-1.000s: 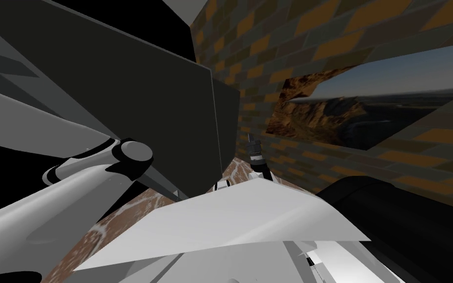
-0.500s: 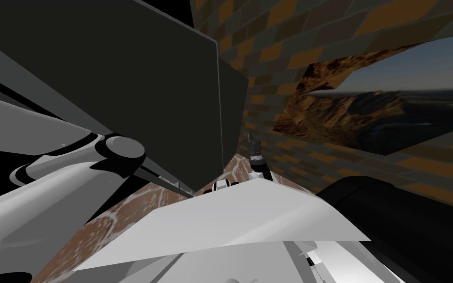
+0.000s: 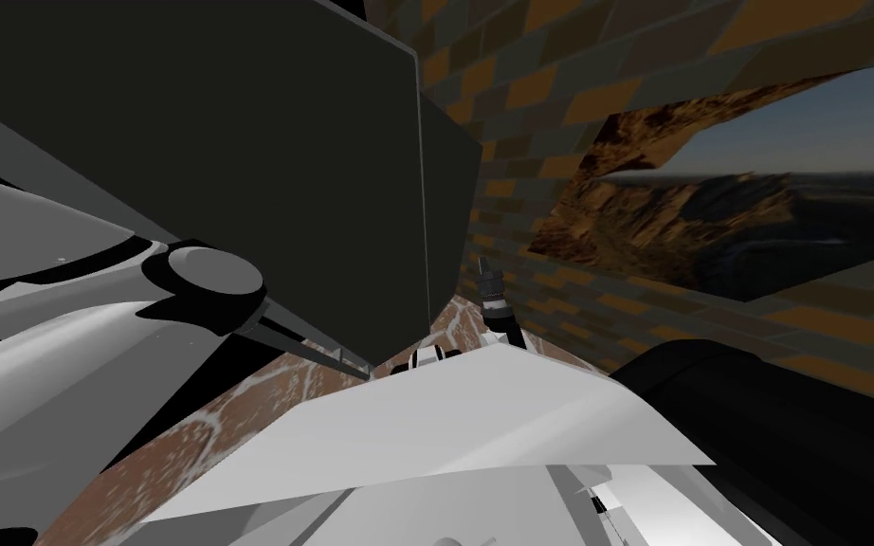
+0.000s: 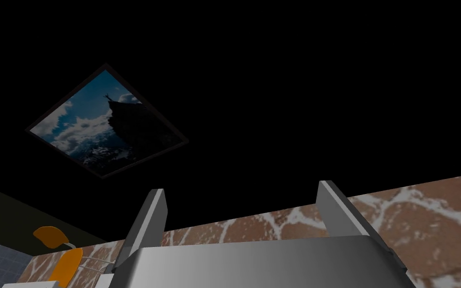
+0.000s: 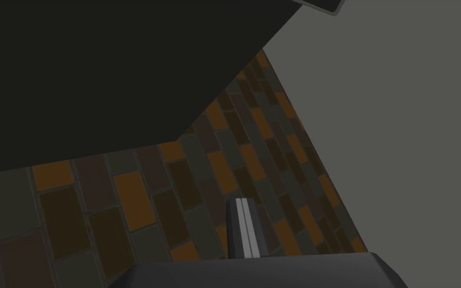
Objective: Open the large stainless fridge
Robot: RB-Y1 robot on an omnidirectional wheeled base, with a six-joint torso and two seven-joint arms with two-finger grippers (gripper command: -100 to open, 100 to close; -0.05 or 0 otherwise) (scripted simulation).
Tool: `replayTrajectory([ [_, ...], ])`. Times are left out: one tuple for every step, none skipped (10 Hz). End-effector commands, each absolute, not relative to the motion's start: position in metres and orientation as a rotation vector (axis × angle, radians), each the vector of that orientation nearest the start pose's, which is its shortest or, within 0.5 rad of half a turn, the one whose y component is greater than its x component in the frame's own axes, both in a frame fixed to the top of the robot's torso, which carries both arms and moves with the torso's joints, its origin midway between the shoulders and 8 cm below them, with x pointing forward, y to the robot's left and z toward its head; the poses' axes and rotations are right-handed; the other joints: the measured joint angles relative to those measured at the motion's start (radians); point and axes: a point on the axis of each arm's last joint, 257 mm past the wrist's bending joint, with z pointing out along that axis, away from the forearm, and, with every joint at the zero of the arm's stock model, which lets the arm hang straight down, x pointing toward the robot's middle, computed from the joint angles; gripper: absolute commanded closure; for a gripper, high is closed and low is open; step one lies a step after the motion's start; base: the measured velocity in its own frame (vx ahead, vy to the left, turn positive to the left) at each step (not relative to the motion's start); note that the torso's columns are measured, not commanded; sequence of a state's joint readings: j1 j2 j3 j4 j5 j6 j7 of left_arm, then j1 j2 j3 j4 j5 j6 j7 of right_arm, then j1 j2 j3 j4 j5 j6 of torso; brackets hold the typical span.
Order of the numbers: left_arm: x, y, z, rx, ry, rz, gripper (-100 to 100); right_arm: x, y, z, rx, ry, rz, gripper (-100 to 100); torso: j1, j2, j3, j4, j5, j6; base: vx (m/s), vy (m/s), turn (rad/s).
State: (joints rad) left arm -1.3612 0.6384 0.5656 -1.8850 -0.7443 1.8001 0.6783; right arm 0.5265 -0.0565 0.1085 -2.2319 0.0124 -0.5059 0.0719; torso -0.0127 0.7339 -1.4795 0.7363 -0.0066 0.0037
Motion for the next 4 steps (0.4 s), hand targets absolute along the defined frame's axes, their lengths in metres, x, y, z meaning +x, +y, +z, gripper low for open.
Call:
replayTrajectory([
  [0.3365, 0.5703, 0.3077, -1.823, -0.42, -1.046, -100, 0.354, -0.2401, -0.0077, 0.647, 0.738, 1.315, 0, 0.003, 0.002, 0.001, 0.001, 0.0, 0.001, 0.026, 0.006, 0.003],
  [0.3382, 0.5721, 0.3039, -1.823, -0.424, -1.044, -100, 0.354, -0.2401, -0.0077, 0.647, 0.738, 1.315, 0, 0.004, 0.002, 0.001, 0.001, 0.001, 0.0, 0.01, 0.009, 0.017],
  [0.3375, 0.5727, 0.3043, -1.824, -0.425, -1.042, 0, 0.354, -0.2401, -0.0077, 0.647, 0.738, 1.315, 0, 0.005, 0.003, 0.002, 0.001, 0.002, 0.0, -0.002, 0.007, 0.016],
  [0.337, 0.5732, 0.304, -1.824, -0.427, -1.041, 0, 0.354, -0.2401, -0.0077, 0.647, 0.738, 1.315, 0, 0.007, 0.003, 0.002, 0.001, 0.003, -0.001, -0.002, 0.006, 0.012],
])
